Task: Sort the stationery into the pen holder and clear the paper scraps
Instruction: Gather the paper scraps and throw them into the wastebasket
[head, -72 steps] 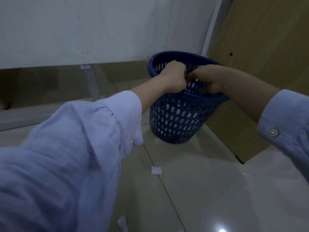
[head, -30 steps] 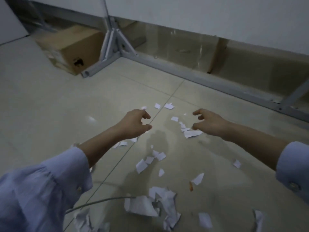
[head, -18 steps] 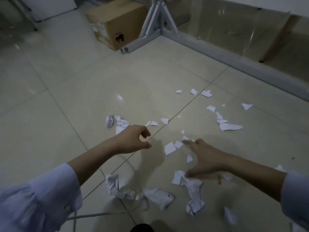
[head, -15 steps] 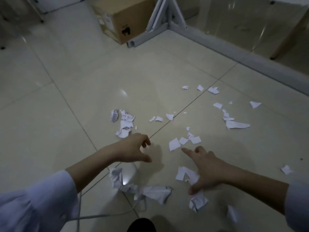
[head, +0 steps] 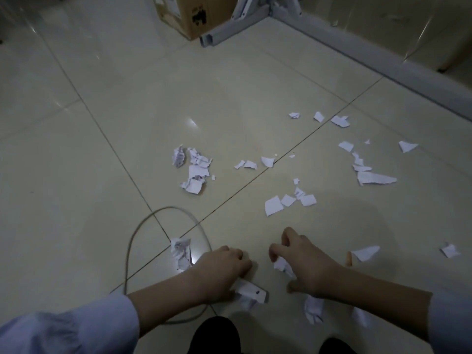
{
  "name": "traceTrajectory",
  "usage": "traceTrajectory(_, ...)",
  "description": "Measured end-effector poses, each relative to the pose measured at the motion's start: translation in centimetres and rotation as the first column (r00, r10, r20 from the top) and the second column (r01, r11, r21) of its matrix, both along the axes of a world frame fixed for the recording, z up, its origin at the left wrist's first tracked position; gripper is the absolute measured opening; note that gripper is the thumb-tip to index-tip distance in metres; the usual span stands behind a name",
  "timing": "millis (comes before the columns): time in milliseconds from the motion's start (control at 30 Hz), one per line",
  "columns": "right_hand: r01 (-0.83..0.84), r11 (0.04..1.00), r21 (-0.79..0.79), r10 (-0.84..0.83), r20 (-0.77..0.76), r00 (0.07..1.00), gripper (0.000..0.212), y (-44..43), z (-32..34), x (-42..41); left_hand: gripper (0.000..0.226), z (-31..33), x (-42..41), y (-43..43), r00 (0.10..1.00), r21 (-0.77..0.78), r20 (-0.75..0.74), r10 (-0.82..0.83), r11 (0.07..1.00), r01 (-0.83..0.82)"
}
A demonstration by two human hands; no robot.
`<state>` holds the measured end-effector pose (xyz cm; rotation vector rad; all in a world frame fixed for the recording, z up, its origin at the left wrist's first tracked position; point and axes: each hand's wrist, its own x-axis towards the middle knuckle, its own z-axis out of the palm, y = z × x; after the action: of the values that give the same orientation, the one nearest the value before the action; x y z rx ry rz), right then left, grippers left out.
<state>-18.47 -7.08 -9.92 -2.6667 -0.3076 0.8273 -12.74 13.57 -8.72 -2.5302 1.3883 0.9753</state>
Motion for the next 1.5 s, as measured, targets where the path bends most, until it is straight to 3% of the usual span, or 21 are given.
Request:
traceTrajectory(133,-0.036,0.999,0.033,0.037,-0.018,0.999,0.030,-0.3,0.6,0.9,0.029,-0.3,0.8,-0.1,1.000,-0.039,-0.016,0.012,0.999,-0.012)
traceTrajectory(267,-0.040,0.997,0.071,0.041,-0.011,0.999,0.013,-0.4,0.8,1.7,0.023,-0.4,1.2,0.1,0.995,-0.089,-0.024,0.101,0.991,-0.103)
traceTrajectory(500,0.080,0.971,0.227,-0.088,0.022,0.996,0.011,-1.3,0.6,2.8,0.014,0.7,1.6,0.8,0.963,-0.120,-0.026,0.267,0.956,-0.268)
traceTrajectory(700,0.164,0.953,0.255,-0.202,0.131,0.970,0.016,-1.3,1.1,5.1,0.011,2.0,1.9,2.9,0.919,-0.170,0.003,0.394,0.906,-0.387)
traceTrajectory(900,0.236,0.967,0.093,-0.252,0.247,0.936,0.057,-2.8,1.9,8.0,0.038,1.8,2.2,6.1,0.818,-0.056,0.167,0.550,0.834,-0.550)
traceTrajectory(1033,0.215,0.963,-0.165,-0.188,0.167,0.968,0.094,-3.9,0.9,9.2,0.064,1.3,2.5,7.6,0.805,0.075,0.181,0.565,0.808,-0.585)
traceTrajectory(1100,0.174,0.955,-0.240,-0.141,0.148,0.979,0.098,-3.9,0.1,9.1,0.070,1.0,2.5,8.0,0.808,0.088,0.169,0.564,0.808,-0.583)
traceTrajectory(1167,0.175,0.965,-0.194,-0.138,0.190,0.972,0.085,-3.7,-0.6,8.9,0.073,0.7,2.5,8.2,0.820,0.087,0.159,0.550,0.819,-0.567)
traceTrajectory(1333,0.195,0.972,0.133,-0.222,0.238,0.946,0.030,-2.9,-1.4,8.5,0.058,-0.1,2.6,7.9,0.857,0.098,0.144,0.496,0.854,-0.511)
traceTrajectory(1500,0.172,0.976,0.130,-0.199,0.239,0.950,0.007,-2.9,-1.6,8.8,0.024,-0.4,2.9,7.6,0.874,0.092,0.064,0.482,0.869,-0.486)
